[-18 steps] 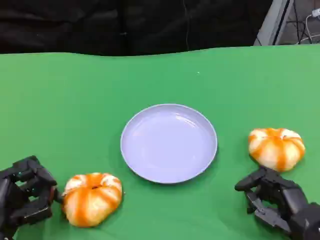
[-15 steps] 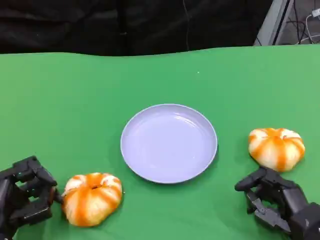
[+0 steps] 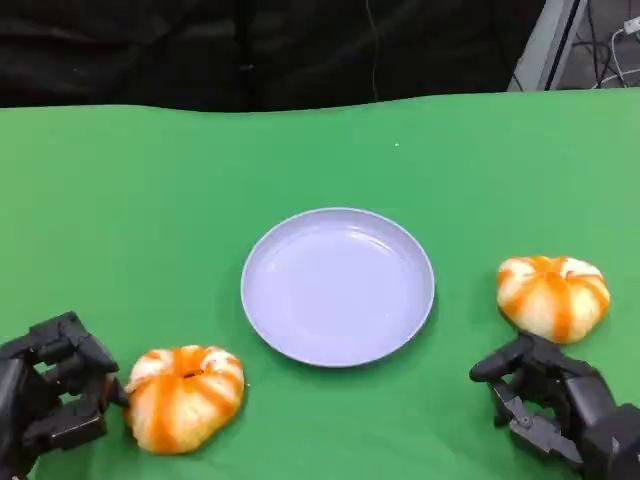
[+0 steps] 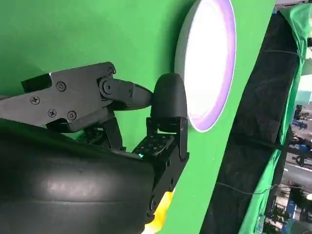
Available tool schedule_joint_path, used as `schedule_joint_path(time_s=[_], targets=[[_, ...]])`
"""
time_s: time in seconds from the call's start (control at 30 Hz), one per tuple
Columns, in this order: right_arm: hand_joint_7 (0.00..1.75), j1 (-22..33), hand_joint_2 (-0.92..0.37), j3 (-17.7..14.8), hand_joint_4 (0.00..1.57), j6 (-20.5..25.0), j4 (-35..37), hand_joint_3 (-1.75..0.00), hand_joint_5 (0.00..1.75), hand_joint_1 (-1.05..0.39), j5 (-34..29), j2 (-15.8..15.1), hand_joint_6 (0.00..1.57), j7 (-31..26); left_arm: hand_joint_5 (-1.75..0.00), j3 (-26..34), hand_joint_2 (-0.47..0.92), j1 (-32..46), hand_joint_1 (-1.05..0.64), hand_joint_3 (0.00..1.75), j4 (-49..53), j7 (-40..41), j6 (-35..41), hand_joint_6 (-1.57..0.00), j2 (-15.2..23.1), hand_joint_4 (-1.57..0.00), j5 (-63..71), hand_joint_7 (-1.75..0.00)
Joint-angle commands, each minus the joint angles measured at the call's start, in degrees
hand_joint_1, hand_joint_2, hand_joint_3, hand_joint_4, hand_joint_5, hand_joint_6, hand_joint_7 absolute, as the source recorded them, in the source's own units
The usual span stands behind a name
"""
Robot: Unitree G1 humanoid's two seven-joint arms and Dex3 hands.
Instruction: Grasp the bread from the table and place it into the plate.
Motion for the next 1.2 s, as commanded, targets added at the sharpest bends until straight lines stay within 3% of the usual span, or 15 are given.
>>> schedule_joint_path(time_s=[0.03,0.2,0.27,0.33,0.4,0.47,0.67,0.8,0.97,1.1,1.2], targets=[[1.2,0.56,-0.9,-0.4,0.66,0.69,1.24,-0.53,1.72,-0.15,-0.22,-1.31,0.75,-0.3,-1.48,1.22,0.71,0.56,0.13,0.92,-1.48,-3.78,1.66,-0.88,-0.29,-0.85,-3.64,-1.19],[1.19,0.48,-0.9,-0.49,0.67,0.98,1.25,-0.52,1.72,-0.15,0.09,-1.18,0.75,-0.07,-1.17,3.38,0.56,1.4,0.04,0.94,-5.93,-10.98,11.12,-0.91,-2.18,-0.74,-11.93,-0.63],[1.19,0.41,-0.9,-0.45,0.67,0.81,1.32,-0.52,1.72,-0.14,0.01,-1.22,0.76,-0.11,-0.84,3.5,0.62,2.27,-0.02,0.79,-8.18,-12.79,14.01,-0.96,-2.29,-0.77,-13.5,-0.29],[1.19,0.35,-0.9,-0.41,0.67,0.63,1.45,-0.53,1.73,-0.14,-0.08,-1.25,0.76,-0.19,-0.39,3.82,0.79,2.67,-0.1,0.4,-8.95,-14.66,15.49,-0.93,-2.13,-0.86,-14.49,-0.08],[1.19,0.34,-0.9,-0.46,0.67,0.78,1.44,-0.53,1.73,-0.13,0.08,-1.21,0.76,-0.03,-0.17,4.41,0.88,2.6,-0.17,0.18,-8.35,-17.49,15.62,-0.88,-1.89,-0.88,-15.3,-0.02],[1.19,0.4,-0.91,-0.44,0.67,0.94,1.26,-0.53,1.73,-0.13,0.04,-1.18,0.76,-0.15,-0.04,5.29,0.91,2.18,-0.34,0.09,-7.07,-20.97,16.06,-0.73,-1.58,-0.78,-16.38,0.0],[1.19,0.27,-0.9,-0.49,0.68,0.99,1.36,-0.53,1.73,-0.12,0.21,-1.14,0.76,0.04,0.0,7.56,0.92,1.47,-0.58,0.07,-4.9,-26.21,15.67,-0.51,-1.64,-0.59,-17.65,0.0],[1.19,0.1,-0.9,-0.5,0.67,0.72,1.69,-0.53,1.73,-0.12,0.19,-1.12,0.75,0.04,0.0,6.86,0.92,1.38,-0.75,0.11,-3.97,-25.54,8.97,-0.41,-1.2,-0.48,-13.97,0.0],[1.2,0.08,-0.9,-0.5,0.67,0.98,1.57,-0.53,1.73,-0.12,0.15,-1.05,0.75,-0.11,0.0,2.62,0.92,2.33,-1.0,0.21,-3.51,-15.09,-4.88,-0.3,0.64,-0.3,-0.37,0.0],[1.2,-0.03,-0.9,-0.52,0.67,0.78,1.73,-0.53,1.74,-0.13,0.13,-1.08,0.75,-0.15,-0.01,-0.95,0.92,3.31,-1.04,0.22,-4.65,-4.96,-12.96,-0.3,2.58,-0.29,11.09,-0.01],[1.2,-0.1,-0.91,-0.63,0.66,0.86,1.81,-0.53,1.73,-0.11,0.36,-1.01,0.74,-0.01,-0.01,-3.25,0.92,4.19,-1.05,0.23,-5.9,1.41,-14.69,-0.32,3.6,-0.3,16.72,-0.01]])
